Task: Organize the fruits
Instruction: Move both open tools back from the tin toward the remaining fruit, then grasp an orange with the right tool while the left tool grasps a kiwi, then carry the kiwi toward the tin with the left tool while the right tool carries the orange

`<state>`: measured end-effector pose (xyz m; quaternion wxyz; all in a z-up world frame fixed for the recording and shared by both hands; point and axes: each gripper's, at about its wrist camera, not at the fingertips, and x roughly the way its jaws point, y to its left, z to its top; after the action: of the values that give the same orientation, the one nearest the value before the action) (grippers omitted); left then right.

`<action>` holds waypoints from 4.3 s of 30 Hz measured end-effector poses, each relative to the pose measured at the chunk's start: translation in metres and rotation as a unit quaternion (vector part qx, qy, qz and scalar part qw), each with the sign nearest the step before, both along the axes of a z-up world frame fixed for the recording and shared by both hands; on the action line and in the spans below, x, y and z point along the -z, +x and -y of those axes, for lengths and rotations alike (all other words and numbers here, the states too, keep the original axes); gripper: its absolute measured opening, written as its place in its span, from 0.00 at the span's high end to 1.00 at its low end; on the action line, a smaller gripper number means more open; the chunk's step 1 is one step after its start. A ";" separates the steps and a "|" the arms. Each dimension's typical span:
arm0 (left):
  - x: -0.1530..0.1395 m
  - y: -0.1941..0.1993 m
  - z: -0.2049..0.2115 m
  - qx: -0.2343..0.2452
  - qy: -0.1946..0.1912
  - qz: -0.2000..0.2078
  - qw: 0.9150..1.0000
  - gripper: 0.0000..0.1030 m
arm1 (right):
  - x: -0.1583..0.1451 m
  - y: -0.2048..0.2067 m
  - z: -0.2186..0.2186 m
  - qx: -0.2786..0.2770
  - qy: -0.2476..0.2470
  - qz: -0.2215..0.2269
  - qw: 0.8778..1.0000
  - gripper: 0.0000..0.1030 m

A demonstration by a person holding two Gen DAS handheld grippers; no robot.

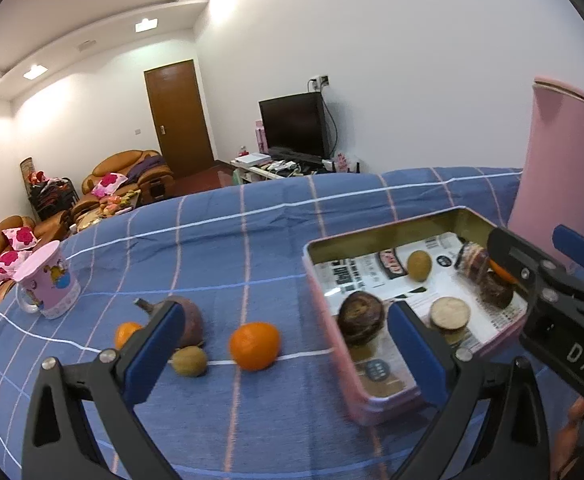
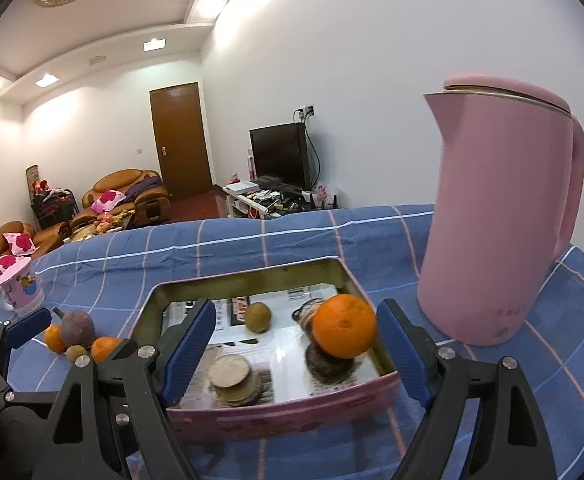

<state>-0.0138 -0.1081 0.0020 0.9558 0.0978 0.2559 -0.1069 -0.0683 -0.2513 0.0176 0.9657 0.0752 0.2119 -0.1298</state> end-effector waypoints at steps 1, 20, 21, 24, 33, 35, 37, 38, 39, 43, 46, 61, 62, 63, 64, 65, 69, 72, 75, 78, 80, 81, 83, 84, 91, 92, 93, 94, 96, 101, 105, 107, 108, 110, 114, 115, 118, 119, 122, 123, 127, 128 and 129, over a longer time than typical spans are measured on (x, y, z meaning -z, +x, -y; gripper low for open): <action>0.000 0.000 -0.003 -0.002 0.000 0.000 1.000 0.00 | 0.000 0.001 -0.002 -0.001 0.001 0.000 1.000 0.19; 0.004 0.029 -0.078 -0.049 -0.015 -0.020 0.998 0.00 | 0.002 0.024 -0.071 -0.042 0.000 -0.007 0.999 0.19; 0.005 0.030 -0.082 -0.051 -0.016 -0.021 0.998 0.00 | 0.002 0.026 -0.074 -0.044 0.000 -0.007 0.999 0.19; 0.006 0.032 -0.091 -0.054 -0.018 -0.024 0.998 0.00 | 0.002 0.030 -0.081 -0.050 0.002 -0.008 0.999 0.19; 0.013 0.041 -0.117 -0.052 -0.004 -0.052 0.997 0.00 | 0.002 0.035 -0.104 -0.071 -0.028 -0.009 0.997 0.19; 0.016 0.046 -0.124 -0.051 -0.002 -0.064 0.997 0.00 | 0.002 0.034 -0.108 -0.076 -0.036 -0.009 0.996 0.19; 0.020 0.052 -0.133 -0.051 0.000 -0.079 0.996 0.00 | 0.003 0.036 -0.112 -0.084 -0.043 -0.015 0.995 0.19; 0.021 0.055 -0.137 -0.052 0.002 -0.085 0.995 0.00 | 0.004 0.038 -0.115 -0.089 -0.045 -0.020 0.995 0.19; 0.023 0.058 -0.141 -0.055 0.007 -0.090 0.994 0.00 | 0.005 0.041 -0.117 -0.095 -0.048 -0.026 0.994 0.19; 0.031 0.066 -0.150 -0.067 0.024 -0.109 0.991 0.00 | 0.008 0.048 -0.129 -0.122 -0.060 -0.044 0.990 0.33; 0.033 0.071 -0.158 -0.078 0.025 -0.118 0.990 0.00 | 0.014 0.056 -0.141 -0.151 -0.075 -0.071 0.983 0.38; 0.037 0.078 -0.165 -0.074 0.045 -0.126 0.988 0.00 | 0.054 0.111 -0.179 -0.203 -0.136 -0.211 0.946 0.55; 0.037 0.078 -0.164 -0.072 0.046 -0.127 0.988 0.00 | 0.056 0.113 -0.182 -0.205 -0.145 -0.217 0.943 0.55; 0.038 0.078 -0.164 -0.071 0.048 -0.127 0.988 0.00 | 0.058 0.115 -0.185 -0.203 -0.157 -0.221 0.941 0.55; 0.038 0.078 -0.163 -0.071 0.049 -0.128 0.988 0.00 | 0.058 0.117 -0.184 -0.203 -0.155 -0.222 0.941 0.56; 0.038 0.078 -0.163 -0.071 0.049 -0.129 0.988 0.00 | 0.057 0.117 -0.183 -0.204 -0.148 -0.222 0.942 0.56; 0.039 0.079 -0.163 -0.070 0.050 -0.131 0.988 0.00 | 0.057 0.114 -0.182 -0.198 -0.150 -0.222 0.943 0.60; 0.040 0.079 -0.163 -0.070 0.050 -0.131 0.988 0.00 | 0.051 0.108 -0.177 -0.202 -0.122 -0.208 0.949 0.61; 0.039 0.077 -0.162 -0.068 0.050 -0.128 0.988 0.00 | 0.040 0.095 -0.171 -0.204 -0.094 -0.169 0.960 0.61; 0.037 0.073 -0.160 -0.060 0.050 -0.122 0.989 0.00 | 0.029 0.079 -0.165 -0.199 -0.071 -0.126 0.969 0.61; 0.035 0.069 -0.157 -0.049 0.048 -0.117 0.991 0.02 | 0.025 0.071 -0.163 -0.195 -0.061 -0.110 0.973 0.61; 0.034 0.066 -0.155 -0.040 0.046 -0.115 0.992 0.02 | 0.022 0.066 -0.161 -0.194 -0.057 -0.100 0.974 0.61; 0.033 0.062 -0.151 -0.024 0.039 -0.114 0.992 0.07 | 0.019 0.060 -0.161 -0.192 -0.057 -0.089 0.976 0.61; 0.032 0.059 -0.148 -0.011 0.033 -0.116 0.993 0.08 | 0.018 0.056 -0.161 -0.189 -0.059 -0.082 0.977 0.61; 0.029 0.051 -0.127 0.034 -0.015 -0.129 0.991 0.31 | 0.014 0.054 -0.147 -0.163 -0.043 -0.070 0.983 0.61; 0.031 0.052 -0.123 0.038 -0.018 -0.138 0.990 0.34 | 0.013 0.054 -0.144 -0.157 -0.042 -0.069 0.984 0.61; 0.033 0.053 -0.117 0.043 -0.017 -0.147 0.988 0.35 | 0.013 0.055 -0.142 -0.154 -0.039 -0.069 0.985 0.61; 0.034 0.054 -0.113 0.047 -0.014 -0.153 0.987 0.39 | 0.013 0.055 -0.141 -0.151 -0.037 -0.068 0.986 0.61; 0.035 0.053 -0.102 0.053 -0.005 -0.152 0.987 0.39 | 0.013 0.057 -0.137 -0.144 -0.035 -0.066 0.987 0.61; 0.037 0.064 -0.081 0.033 0.017 -0.154 0.987 0.46 | 0.014 0.057 -0.135 -0.142 -0.033 -0.064 0.987 0.61; 0.043 0.076 -0.081 0.010 0.013 -0.179 0.984 0.61 | 0.013 0.056 -0.134 -0.142 -0.031 -0.065 0.987 0.61; 0.043 0.077 -0.085 0.014 -0.001 -0.185 0.983 0.64 | 0.014 0.058 -0.134 -0.144 -0.028 -0.067 0.987 0.61; 0.043 0.077 -0.086 0.016 -0.005 -0.186 0.982 0.65 | 0.014 0.058 -0.133 -0.145 -0.026 -0.067 0.987 0.61; 0.042 0.077 -0.088 0.020 -0.013 -0.188 0.982 0.72 | 0.015 0.060 -0.132 -0.145 -0.022 -0.068 0.987 0.61; 0.036 0.073 -0.101 -0.001 -0.029 -0.173 0.985 0.72 | 0.015 0.060 -0.131 -0.144 -0.021 -0.067 0.987 0.61; 0.035 0.070 -0.104 -0.005 -0.029 -0.163 0.986 0.72 | 0.015 0.059 -0.131 -0.145 -0.022 -0.065 0.987 0.61; 0.025 0.058 -0.113 -0.030 -0.009 -0.114 0.993 0.72 | 0.014 0.055 -0.137 -0.152 -0.026 -0.055 0.987 0.61; 0.021 0.054 -0.117 -0.041 -0.003 -0.096 0.995 0.72 | 0.014 0.052 -0.137 -0.154 -0.026 -0.050 0.986 0.61; 0.013 0.046 -0.131 -0.076 0.007 -0.052 0.996 0.72 | 0.010 0.046 -0.143 -0.166 -0.027 -0.031 0.985 0.61; 0.010 0.046 -0.138 -0.091 0.006 -0.041 0.995 0.72 | 0.009 0.044 -0.148 -0.170 -0.033 -0.024 0.985 0.61; 0.008 0.044 -0.151 -0.104 -0.017 -0.035 0.994 0.72 | 0.008 0.038 -0.159 -0.177 -0.046 -0.013 0.983 0.61; 0.008 0.044 -0.153 -0.101 -0.029 -0.035 0.994 0.72 | 0.007 0.037 -0.161 -0.177 -0.048 -0.011 0.983 0.61; 0.007 0.042 -0.157 -0.095 -0.043 -0.037 0.994 0.72 | 0.008 0.036 -0.163 -0.178 -0.049 -0.010 0.983 0.61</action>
<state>0.0279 0.0491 -0.0053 0.9549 0.0277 0.2941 -0.0298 -0.0324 -0.0886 0.0101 0.9736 -0.0124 0.2253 0.0335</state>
